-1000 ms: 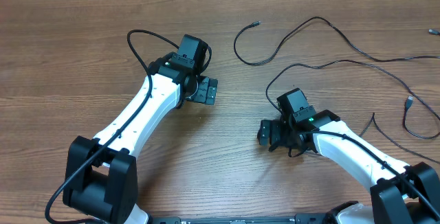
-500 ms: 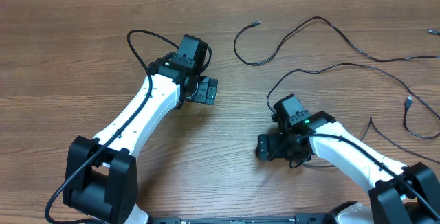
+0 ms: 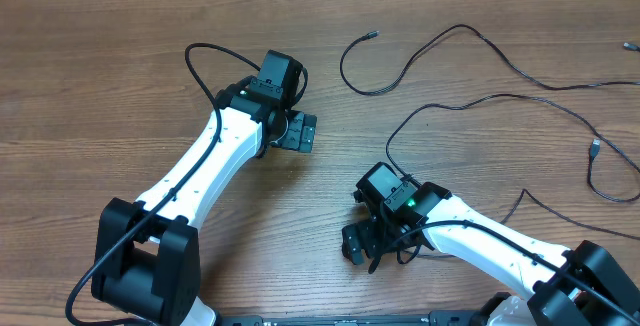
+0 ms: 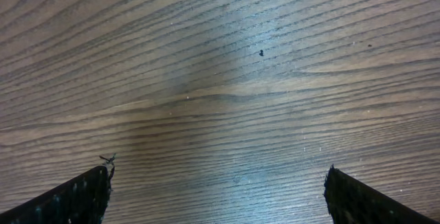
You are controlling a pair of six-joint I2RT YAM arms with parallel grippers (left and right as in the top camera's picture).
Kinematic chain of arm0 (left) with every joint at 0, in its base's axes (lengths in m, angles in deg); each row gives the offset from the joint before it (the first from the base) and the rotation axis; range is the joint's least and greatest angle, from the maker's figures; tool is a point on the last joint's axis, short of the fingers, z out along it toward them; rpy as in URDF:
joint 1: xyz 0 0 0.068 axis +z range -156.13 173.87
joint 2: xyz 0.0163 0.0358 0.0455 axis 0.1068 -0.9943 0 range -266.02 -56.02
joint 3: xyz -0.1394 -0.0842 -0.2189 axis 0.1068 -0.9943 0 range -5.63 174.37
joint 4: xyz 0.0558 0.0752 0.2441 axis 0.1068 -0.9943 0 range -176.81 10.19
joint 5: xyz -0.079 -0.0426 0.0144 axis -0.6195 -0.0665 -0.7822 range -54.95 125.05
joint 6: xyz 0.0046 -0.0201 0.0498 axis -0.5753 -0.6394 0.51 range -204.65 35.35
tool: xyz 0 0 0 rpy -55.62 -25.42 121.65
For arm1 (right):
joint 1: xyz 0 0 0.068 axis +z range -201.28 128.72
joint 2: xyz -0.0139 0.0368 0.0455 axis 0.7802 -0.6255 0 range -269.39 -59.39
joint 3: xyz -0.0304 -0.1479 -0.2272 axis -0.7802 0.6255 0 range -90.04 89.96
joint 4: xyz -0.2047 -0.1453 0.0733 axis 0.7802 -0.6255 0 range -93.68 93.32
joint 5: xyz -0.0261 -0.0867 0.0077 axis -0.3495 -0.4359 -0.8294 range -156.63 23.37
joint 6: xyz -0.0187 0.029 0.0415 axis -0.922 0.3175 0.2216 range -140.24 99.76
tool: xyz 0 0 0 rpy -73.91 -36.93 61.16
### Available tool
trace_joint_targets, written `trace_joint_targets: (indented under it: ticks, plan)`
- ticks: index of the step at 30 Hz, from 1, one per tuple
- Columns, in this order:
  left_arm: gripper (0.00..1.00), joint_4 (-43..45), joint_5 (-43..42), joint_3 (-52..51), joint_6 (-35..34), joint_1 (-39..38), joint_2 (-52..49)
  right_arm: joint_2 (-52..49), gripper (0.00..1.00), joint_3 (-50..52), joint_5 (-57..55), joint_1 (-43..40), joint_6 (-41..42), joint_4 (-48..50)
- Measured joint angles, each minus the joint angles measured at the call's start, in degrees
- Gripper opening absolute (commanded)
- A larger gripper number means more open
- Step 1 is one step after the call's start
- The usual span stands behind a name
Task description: Untangle cables
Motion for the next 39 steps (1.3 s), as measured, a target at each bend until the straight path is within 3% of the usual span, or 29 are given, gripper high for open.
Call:
trace_joint_targets:
  ticks: [7, 16, 27, 33, 39]
  plan:
    - [1.0, 0.0, -0.02, 0.0, 0.0, 0.0, 0.0, 0.0, 0.94, 0.0, -3.04, 0.0, 2.45, -0.55]
    - [1.0, 0.0, 0.0, 0.0, 0.0, 0.0, 0.0, 2.51, 0.95, 0.0, -17.09, 0.0, 14.16, -3.72]
    - [1.0, 0.0, 0.0, 0.0, 0.0, 0.0, 0.0, 23.45, 1.0, -0.02, -30.34, -0.02, 18.25, -5.03]
    - [1.0, 0.0, 0.0, 0.0, 0.0, 0.0, 0.0, 34.01, 1.0, -0.13, -37.27, -0.66, 21.62, -14.62]
    - [1.0, 0.0, 0.0, 0.0, 0.0, 0.0, 0.0, 39.32, 1.0, -0.52, -39.67, -1.68, 21.99, -17.68]
